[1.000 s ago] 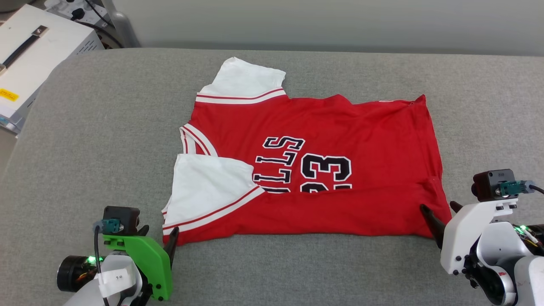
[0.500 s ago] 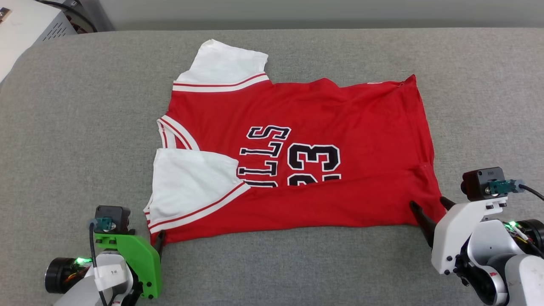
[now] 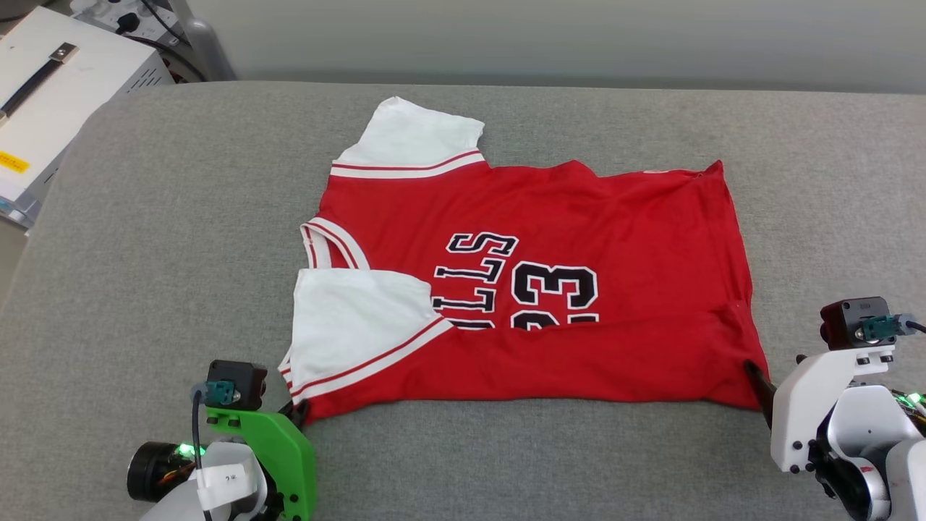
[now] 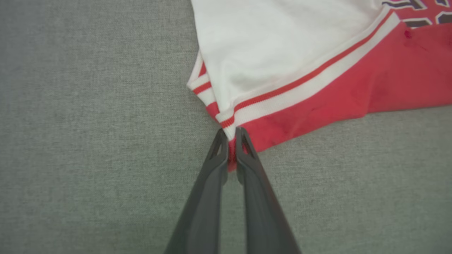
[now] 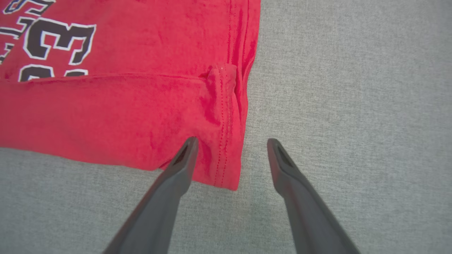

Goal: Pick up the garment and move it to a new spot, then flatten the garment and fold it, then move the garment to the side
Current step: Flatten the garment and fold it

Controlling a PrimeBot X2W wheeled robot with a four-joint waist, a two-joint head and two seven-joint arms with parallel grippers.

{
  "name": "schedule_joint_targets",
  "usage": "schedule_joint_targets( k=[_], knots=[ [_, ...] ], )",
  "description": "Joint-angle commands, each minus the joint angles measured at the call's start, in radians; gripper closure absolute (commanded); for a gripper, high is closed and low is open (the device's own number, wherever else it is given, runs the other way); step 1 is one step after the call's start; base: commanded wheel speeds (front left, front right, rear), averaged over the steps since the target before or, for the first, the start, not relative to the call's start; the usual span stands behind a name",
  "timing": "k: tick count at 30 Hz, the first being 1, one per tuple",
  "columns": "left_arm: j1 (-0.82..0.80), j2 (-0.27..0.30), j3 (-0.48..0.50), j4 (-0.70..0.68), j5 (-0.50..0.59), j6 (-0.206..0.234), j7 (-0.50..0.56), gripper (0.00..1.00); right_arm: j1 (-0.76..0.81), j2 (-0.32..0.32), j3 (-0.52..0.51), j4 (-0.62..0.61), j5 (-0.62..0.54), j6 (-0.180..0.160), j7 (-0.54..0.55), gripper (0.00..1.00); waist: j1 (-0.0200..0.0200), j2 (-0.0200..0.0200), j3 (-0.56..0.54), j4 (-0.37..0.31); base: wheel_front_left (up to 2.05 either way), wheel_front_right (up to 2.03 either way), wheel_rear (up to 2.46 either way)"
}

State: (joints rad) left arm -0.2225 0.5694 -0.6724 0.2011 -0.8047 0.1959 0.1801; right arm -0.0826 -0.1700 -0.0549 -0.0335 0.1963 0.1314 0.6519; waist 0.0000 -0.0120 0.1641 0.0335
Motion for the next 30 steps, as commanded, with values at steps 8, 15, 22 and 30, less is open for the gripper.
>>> schedule_joint_targets(
  k=[8, 15, 22, 30],
  knots=[
    [-0.007, 0.039, 0.024, -0.156, 0.036, 0.035, -0.033, 1.00, -0.009, 0.032, -0.043, 0.078, -0.057, -0.001, 0.035, 0.00, 0.0000, 0.0120, 0.019, 0.043, 0.00, 0.00, 0.00],
    [-0.016, 0.059, 0.029, -0.223, 0.048, 0.051, -0.029, 1.00, -0.038, 0.064, -0.056, 0.175, -0.097, -0.001, 0.013, 0.00, 0.0000, 0.0120, 0.058, 0.057, 0.00, 0.00, 0.00],
    [-0.006, 0.066, 0.024, -0.199, 0.045, 0.053, -0.025, 1.00, -0.037, 0.079, -0.061, 0.227, -0.098, -0.001, 0.017, 1.00, 0.0000, 0.0120, 0.048, 0.056, 0.00, 0.00, 0.00],
    [0.038, 0.073, 0.001, -0.150, 0.025, 0.044, -0.002, 1.00, -0.015, 0.064, -0.089, 0.218, -0.070, -0.001, -0.005, 1.00, 0.0000, 0.0120, -0.028, 0.043, 0.00, 0.00, 0.00]
  ],
)
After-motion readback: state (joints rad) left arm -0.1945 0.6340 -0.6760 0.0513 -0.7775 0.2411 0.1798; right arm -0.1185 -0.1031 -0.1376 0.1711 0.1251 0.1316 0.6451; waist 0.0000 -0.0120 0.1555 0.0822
